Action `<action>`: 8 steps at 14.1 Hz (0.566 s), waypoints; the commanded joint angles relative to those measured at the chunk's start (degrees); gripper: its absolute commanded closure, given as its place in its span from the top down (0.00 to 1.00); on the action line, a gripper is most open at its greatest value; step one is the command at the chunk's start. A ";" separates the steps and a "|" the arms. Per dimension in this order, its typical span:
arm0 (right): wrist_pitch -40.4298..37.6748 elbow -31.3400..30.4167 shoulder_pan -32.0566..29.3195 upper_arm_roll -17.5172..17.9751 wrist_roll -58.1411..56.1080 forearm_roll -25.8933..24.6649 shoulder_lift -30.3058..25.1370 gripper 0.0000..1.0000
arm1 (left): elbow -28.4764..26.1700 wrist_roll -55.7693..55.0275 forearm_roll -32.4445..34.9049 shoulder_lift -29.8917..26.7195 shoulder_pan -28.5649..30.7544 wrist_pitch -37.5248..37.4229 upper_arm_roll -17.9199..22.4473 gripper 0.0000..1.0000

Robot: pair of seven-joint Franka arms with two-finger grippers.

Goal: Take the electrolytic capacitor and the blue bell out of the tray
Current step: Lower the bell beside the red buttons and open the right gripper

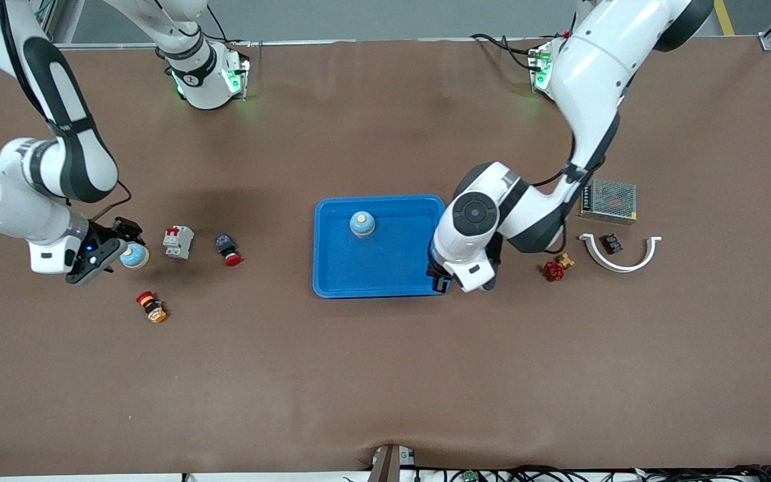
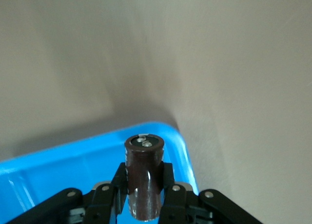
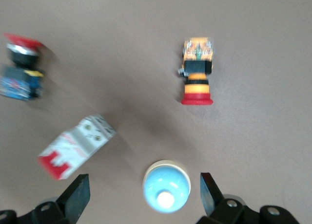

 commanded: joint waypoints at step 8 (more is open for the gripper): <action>-20.95 9.08 20.98 -0.02 44.87 1.03 -9.37 1.00 | -2.37 37.79 -0.57 -8.96 14.46 -21.69 -0.39 0.00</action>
